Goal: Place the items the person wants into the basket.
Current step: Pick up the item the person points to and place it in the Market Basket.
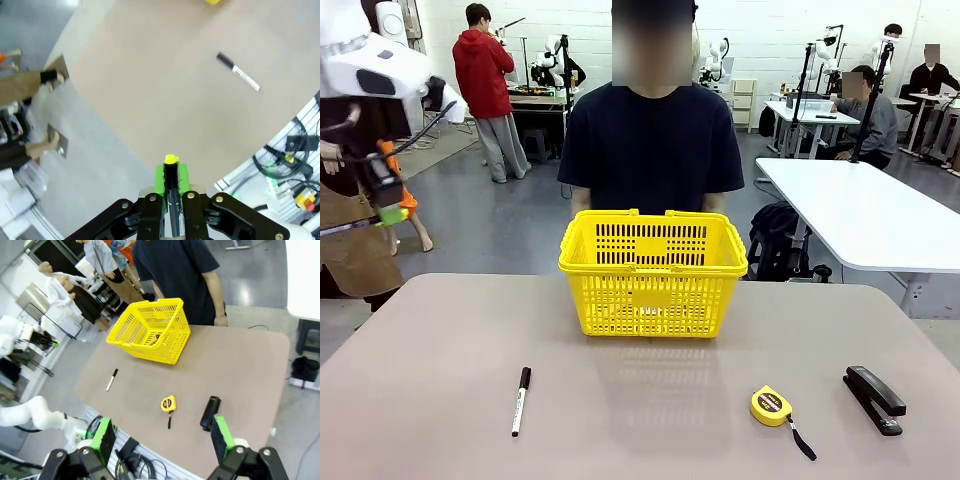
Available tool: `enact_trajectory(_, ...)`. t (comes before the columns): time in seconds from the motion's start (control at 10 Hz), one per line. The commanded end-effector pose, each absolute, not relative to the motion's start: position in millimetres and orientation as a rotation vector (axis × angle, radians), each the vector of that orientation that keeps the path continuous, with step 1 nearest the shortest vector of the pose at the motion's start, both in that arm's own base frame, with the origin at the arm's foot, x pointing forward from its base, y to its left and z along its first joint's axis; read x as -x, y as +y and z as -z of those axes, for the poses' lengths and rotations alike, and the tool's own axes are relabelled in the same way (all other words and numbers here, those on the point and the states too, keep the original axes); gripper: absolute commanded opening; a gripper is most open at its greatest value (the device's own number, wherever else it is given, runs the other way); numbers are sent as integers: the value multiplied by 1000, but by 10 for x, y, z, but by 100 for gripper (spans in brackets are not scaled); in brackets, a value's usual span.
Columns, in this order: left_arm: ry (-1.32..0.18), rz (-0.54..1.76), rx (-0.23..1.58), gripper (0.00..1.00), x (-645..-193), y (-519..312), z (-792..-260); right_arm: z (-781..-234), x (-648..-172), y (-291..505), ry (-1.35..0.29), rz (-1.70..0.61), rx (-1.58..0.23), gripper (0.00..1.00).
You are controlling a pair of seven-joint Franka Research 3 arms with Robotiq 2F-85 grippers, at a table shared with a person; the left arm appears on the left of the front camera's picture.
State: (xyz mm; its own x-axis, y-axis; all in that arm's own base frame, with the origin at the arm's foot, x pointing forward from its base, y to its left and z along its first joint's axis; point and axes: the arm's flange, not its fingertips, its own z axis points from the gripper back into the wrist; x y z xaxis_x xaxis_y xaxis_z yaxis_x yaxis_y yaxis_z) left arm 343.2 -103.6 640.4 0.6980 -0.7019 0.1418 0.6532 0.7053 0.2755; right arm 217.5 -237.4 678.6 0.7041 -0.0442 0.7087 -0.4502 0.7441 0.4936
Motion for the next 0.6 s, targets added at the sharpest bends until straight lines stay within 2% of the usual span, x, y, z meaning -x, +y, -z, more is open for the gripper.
enact_trajectory(0.0,-313,908,-139,0,-3674,-1407,-6442,-6799,-2179,-2362,-781,-257,-725,100)
enact_trajectory(0.3,-307,1084,-131,0,-4403,-2816,-6366,-6799,-2179,-2362,-781,-257,-725,100)
enact_trajectory(0.5,-247,1198,-132,0,-4983,-3699,-6168,-6799,-2179,-2362,-781,-257,-725,100)
